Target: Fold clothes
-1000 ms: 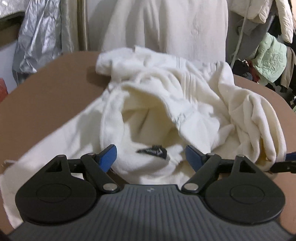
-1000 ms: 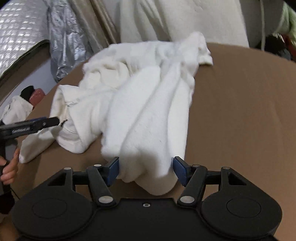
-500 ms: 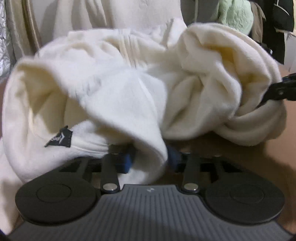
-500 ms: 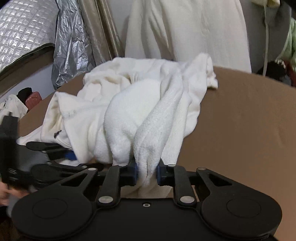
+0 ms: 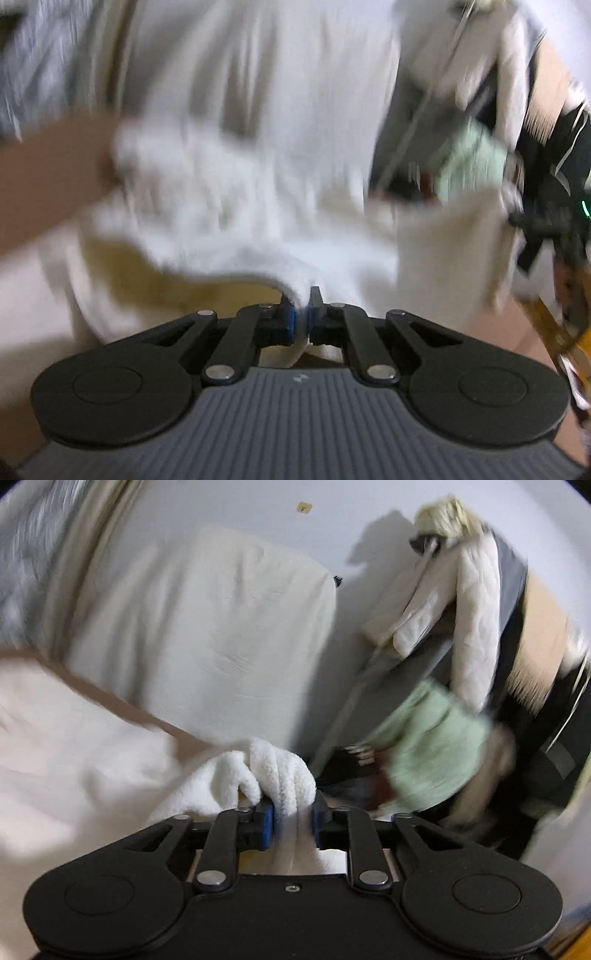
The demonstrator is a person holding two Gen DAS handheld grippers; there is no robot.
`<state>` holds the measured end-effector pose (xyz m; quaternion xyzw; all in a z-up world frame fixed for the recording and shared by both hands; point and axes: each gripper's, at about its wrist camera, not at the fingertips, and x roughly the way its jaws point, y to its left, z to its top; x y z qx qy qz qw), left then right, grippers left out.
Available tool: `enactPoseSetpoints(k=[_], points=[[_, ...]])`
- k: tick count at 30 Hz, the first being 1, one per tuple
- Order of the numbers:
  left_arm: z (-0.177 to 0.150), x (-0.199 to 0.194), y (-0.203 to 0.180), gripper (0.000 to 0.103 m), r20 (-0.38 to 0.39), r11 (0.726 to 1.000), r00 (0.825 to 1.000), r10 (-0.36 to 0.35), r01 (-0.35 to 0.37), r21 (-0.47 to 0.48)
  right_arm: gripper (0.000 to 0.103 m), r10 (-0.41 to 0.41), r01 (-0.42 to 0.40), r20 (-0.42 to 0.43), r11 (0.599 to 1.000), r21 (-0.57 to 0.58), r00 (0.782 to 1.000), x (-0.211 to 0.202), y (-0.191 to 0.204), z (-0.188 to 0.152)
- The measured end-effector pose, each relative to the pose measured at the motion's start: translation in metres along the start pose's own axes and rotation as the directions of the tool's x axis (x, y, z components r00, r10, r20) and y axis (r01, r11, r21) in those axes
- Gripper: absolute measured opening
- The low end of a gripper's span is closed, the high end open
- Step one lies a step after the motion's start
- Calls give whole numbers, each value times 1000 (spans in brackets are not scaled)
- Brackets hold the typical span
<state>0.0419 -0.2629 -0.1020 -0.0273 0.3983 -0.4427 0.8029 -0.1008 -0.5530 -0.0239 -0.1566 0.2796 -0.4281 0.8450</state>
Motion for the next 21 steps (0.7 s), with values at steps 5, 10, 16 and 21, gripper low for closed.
enactPoseSetpoints(k=[5,10,16,21], points=[[-43,46,-2,9,-259,994,961,96,-80,72,64,160,-87,-436,979,184,886,97,-19,-54],[-28,38,10,43,-186,993,976,109,-98,64,66,338,-56,-377,803,593,863,92,-62,-115],[-14,48,32,55,-164,997,984,77,-81,-18,67,607,-230,-191,545,806,771,67,-64,-150],[-19,72,38,54,-206,998,977,61,-64,-7,73,764,-379,-144,463,801,629,70,-18,-147]])
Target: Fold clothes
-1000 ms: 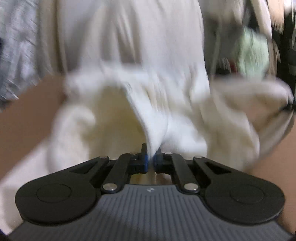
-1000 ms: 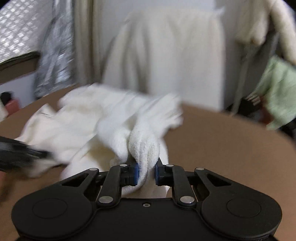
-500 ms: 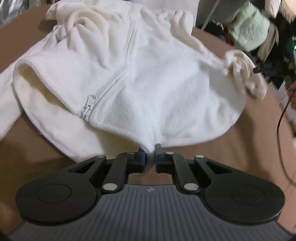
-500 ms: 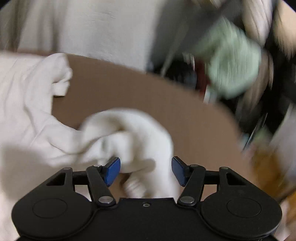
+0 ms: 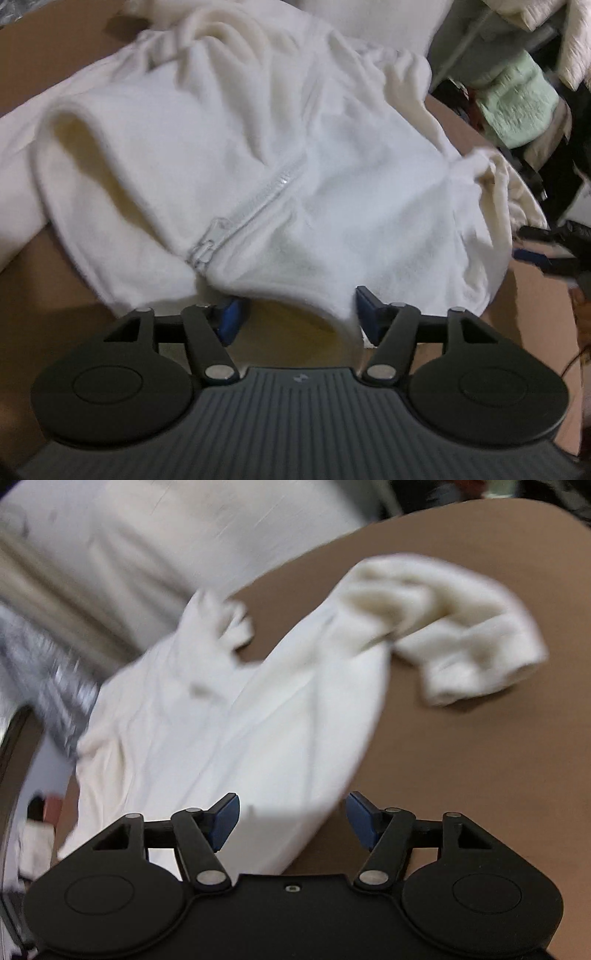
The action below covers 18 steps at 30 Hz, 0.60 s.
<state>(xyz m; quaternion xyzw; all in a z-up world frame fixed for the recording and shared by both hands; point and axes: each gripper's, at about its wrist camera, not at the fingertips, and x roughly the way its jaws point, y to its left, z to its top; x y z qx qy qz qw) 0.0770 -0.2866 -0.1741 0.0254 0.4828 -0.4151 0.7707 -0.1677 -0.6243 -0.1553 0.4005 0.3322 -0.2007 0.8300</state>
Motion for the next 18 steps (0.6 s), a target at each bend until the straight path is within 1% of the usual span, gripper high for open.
enactPoseSetpoints(k=[1,2,3,4,5,6,8,9,10,11,12,13,15,16,17,18], points=[[-1,0,-4,30,11,999,1000,4,-4,47,82,-10,10,-15,1000,-20,1000,10,4,-2],[-4,-2,-6,22,26,998,1000,-9,7,62,86,-45,45,-18,998,-32,999,23,6,-2],[-6,-3,-6,13,33,998,999,-31,29,48,89,-82,81,-21,996,-44,996,35,8,-2],[-7,-5,-7,10,45,998,998,-42,40,43,89,-124,124,-8,991,-52,992,45,8,-2],[-8,-7,-9,9,62,998,997,-35,32,50,90,-163,164,22,984,-67,986,55,7,1],[-9,-11,-12,9,83,998,996,-25,20,63,90,-196,201,69,975,-90,978,61,9,9],[-9,-20,-20,8,128,995,992,-12,-1,104,89,-255,277,166,952,-132,953,72,13,26],[-8,-24,-23,7,137,994,990,-11,-4,113,85,-323,358,215,921,-152,922,78,14,36],[-8,-29,-26,7,143,993,990,-6,-11,117,57,-387,427,247,894,-134,888,80,13,44],[-8,-33,-29,7,151,992,989,-1,-18,122,36,-449,493,276,863,-111,850,83,11,53],[-8,-38,-31,6,161,991,987,3,-24,128,14,-453,480,266,876,-43,851,78,3,63],[-8,-43,-35,6,170,989,985,5,-30,142,9,-452,461,254,887,28,855,73,-5,73],[-8,-59,-45,6,186,978,983,1,-40,206,9,-482,507,315,862,1,818,48,7,82],[-8,-72,-51,6,202,967,979,-11,-41,252,8,-494,531,347,847,-13,797,35,13,85],[-7,-86,-56,6,210,963,977,-32,-26,269,8,-502,582,416,809,-83,758,16,28,85],[-3,-101,-59,6,205,963,976,-67,10,268,7,-501,632,486,760,-149,717,-3,43,85]])
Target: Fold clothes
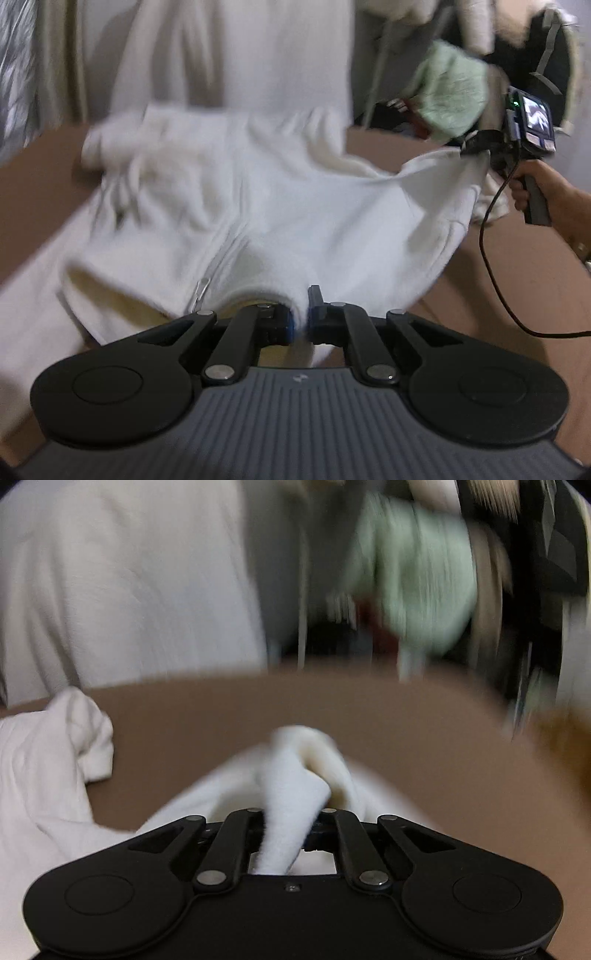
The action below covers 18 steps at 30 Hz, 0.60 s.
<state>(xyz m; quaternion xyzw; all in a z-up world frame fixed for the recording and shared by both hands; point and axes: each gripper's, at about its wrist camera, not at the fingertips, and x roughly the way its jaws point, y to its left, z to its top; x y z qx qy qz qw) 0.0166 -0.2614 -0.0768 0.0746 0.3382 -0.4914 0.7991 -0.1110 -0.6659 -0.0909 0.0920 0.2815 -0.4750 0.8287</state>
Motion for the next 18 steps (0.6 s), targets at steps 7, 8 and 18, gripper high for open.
enactPoseSetpoints(k=[7,8,18], points=[[4,-18,-11,7,-131,969,972,-197,173,-177,25,-140,202,234,942,-268,962,-112,-29,18],[-3,-8,-13,7,-175,974,968,-178,149,-170,32,-174,204,138,948,-245,975,-92,-42,11],[-7,-4,-31,62,-243,990,962,-121,135,41,45,-97,104,-91,992,74,991,-72,-64,-62]])
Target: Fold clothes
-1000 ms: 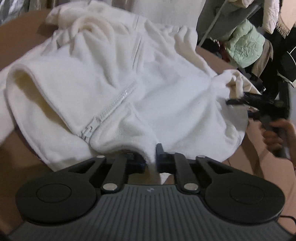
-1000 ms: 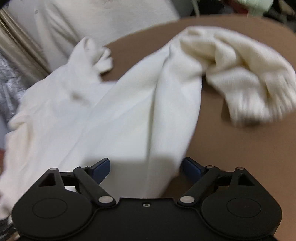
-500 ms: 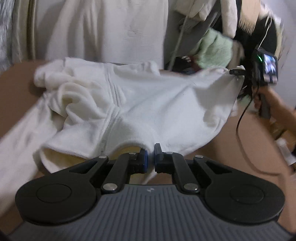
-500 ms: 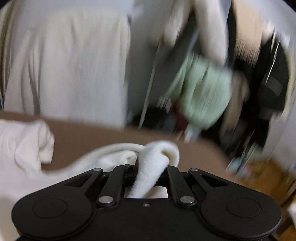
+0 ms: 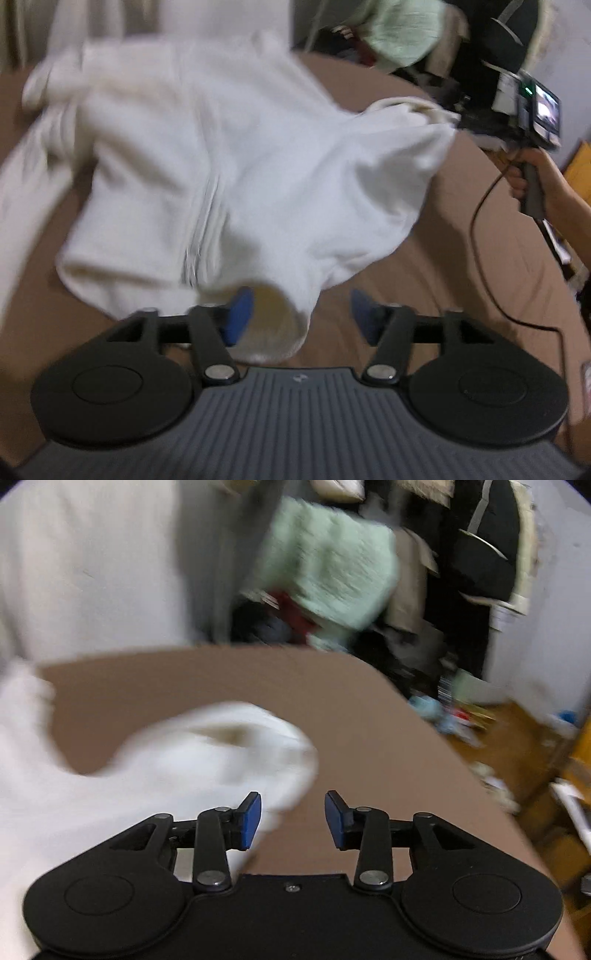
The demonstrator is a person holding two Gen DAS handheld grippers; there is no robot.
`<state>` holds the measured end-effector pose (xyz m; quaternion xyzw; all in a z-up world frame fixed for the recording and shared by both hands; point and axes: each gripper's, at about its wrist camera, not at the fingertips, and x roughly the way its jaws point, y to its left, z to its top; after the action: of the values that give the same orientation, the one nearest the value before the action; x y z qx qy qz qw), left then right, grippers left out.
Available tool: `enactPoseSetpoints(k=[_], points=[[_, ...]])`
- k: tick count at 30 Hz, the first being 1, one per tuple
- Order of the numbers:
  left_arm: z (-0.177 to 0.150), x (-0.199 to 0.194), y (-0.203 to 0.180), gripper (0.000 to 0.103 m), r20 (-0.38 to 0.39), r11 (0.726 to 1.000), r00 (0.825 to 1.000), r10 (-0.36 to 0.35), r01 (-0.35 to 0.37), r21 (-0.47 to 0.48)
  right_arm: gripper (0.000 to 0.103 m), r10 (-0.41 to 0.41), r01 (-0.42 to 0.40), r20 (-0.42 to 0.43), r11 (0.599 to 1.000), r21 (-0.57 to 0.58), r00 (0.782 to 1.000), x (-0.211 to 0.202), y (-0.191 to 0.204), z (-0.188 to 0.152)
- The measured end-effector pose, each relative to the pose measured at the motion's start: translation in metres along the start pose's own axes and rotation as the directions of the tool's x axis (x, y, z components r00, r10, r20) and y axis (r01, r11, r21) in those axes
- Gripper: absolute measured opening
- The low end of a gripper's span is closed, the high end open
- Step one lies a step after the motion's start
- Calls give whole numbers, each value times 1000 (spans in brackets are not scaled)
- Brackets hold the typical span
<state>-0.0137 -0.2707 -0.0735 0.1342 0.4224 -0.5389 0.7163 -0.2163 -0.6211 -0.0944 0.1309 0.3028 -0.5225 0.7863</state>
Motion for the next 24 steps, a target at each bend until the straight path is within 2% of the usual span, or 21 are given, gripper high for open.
enactPoseSetpoints(k=[2,3,5,6,8,9,11,13,14,17,18,20,22,24], points=[[6,-19,4,62,48,999,998,37,-38,21,50,122,-122,32,992,-23,992,-24,26,-3],[9,-30,13,64,82,998,995,62,-63,13,51,191,-190,29,980,-54,981,-35,44,-6],[15,-51,43,76,155,989,977,144,-139,-44,53,315,-312,8,943,-116,949,-60,76,-17],[17,-60,61,83,191,980,962,193,-180,-83,55,387,-384,-14,908,-164,922,-72,97,-22],[19,-72,100,84,207,940,924,322,-286,-187,57,508,-508,-70,823,-254,858,-97,137,-37],[17,-73,120,84,179,909,903,389,-346,-231,59,561,-566,-111,769,-296,820,-108,154,-49],[11,-67,148,84,113,853,863,492,-453,-259,59,645,-667,-201,648,-368,737,-131,189,-73],[4,-54,168,84,26,809,833,553,-529,-257,60,682,-722,-276,544,-427,677,-150,215,-97],[2,-47,177,84,-20,793,824,566,-551,-258,60,695,-742,-306,495,-452,650,-159,224,-108],[0,-30,201,86,-138,774,824,549,-564,-289,60,722,-786,-393,339,-517,570,-180,247,-138],[-1,-26,205,86,-157,766,820,550,-571,-297,60,717,-781,-408,306,-544,565,-184,254,-145],[-2,-18,207,93,-174,749,799,575,-600,-280,60,679,-735,-411,289,-613,609,-193,267,-157],[-12,-5,209,101,-198,746,780,593,-626,-230,64,648,-682,-395,273,-678,652,-197,274,-168],[-17,11,213,103,-241,744,768,593,-637,-201,65,610,-621,-359,291,-728,706,-194,274,-170]])
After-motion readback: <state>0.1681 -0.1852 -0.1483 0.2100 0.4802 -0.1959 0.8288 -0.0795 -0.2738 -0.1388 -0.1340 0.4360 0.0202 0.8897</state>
